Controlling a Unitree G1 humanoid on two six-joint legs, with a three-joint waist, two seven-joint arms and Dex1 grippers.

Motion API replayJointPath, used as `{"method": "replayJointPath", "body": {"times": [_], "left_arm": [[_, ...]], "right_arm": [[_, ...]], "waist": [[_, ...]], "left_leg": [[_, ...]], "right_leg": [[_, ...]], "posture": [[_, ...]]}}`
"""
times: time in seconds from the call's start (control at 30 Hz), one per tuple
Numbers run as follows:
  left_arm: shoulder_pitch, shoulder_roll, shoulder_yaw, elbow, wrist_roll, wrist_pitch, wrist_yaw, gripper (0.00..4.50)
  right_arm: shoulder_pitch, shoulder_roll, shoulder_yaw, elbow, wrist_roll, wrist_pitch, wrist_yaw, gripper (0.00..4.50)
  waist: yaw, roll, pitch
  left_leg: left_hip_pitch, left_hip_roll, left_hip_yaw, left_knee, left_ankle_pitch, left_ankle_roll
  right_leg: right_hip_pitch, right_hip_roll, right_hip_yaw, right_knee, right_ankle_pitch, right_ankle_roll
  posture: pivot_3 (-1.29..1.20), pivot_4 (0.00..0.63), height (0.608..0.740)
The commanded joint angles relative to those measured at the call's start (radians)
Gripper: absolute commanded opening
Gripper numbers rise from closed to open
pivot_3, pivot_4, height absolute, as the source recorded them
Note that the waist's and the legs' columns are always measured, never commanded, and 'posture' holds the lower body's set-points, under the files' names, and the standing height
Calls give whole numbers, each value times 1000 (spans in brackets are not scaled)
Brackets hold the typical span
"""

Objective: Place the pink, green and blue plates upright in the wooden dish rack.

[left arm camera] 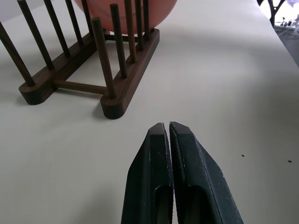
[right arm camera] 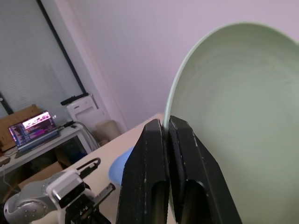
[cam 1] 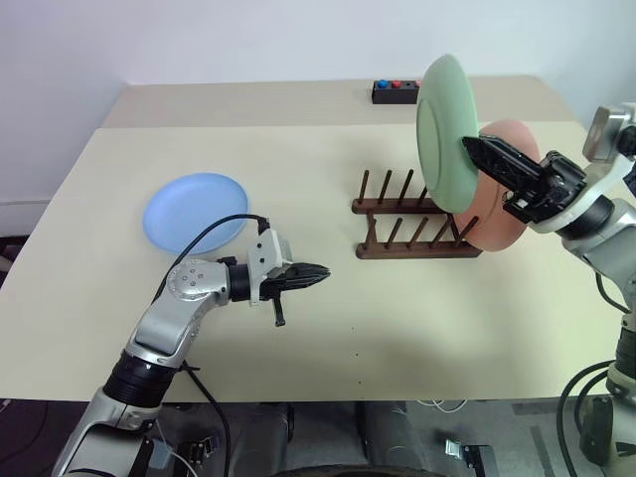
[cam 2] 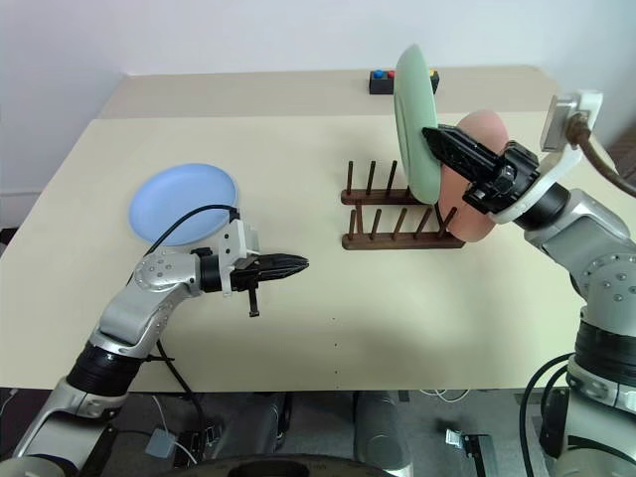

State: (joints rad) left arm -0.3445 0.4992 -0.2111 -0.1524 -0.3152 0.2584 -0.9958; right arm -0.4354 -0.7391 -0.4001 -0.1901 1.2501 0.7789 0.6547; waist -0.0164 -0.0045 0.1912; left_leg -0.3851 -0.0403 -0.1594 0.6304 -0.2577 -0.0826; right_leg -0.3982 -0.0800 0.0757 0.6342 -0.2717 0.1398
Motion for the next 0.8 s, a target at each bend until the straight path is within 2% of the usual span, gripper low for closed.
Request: {"method": "replayJointPath", "body": {"times": [0.03, 0.8], "left_arm": [[-10, 1, 9, -33, -3, 0, 4, 79], [-15, 1, 9, -27, 3, -5, 6, 79]], "right_arm": [[-12, 9, -18, 4, -4, -5, 14, 85], [18, 61, -28, 37, -35, 20, -7, 85]], "waist": [[1, 0, 0], [-1, 0, 0]], "left_leg": [[0, 0, 0, 0, 0, 0], [0, 0, 0, 0, 0, 0]], "right_leg": [[0, 0, 0, 0, 0, 0], [0, 0, 0, 0, 0, 0]], "posture": [[0, 150, 740], [0, 150, 740]]}}
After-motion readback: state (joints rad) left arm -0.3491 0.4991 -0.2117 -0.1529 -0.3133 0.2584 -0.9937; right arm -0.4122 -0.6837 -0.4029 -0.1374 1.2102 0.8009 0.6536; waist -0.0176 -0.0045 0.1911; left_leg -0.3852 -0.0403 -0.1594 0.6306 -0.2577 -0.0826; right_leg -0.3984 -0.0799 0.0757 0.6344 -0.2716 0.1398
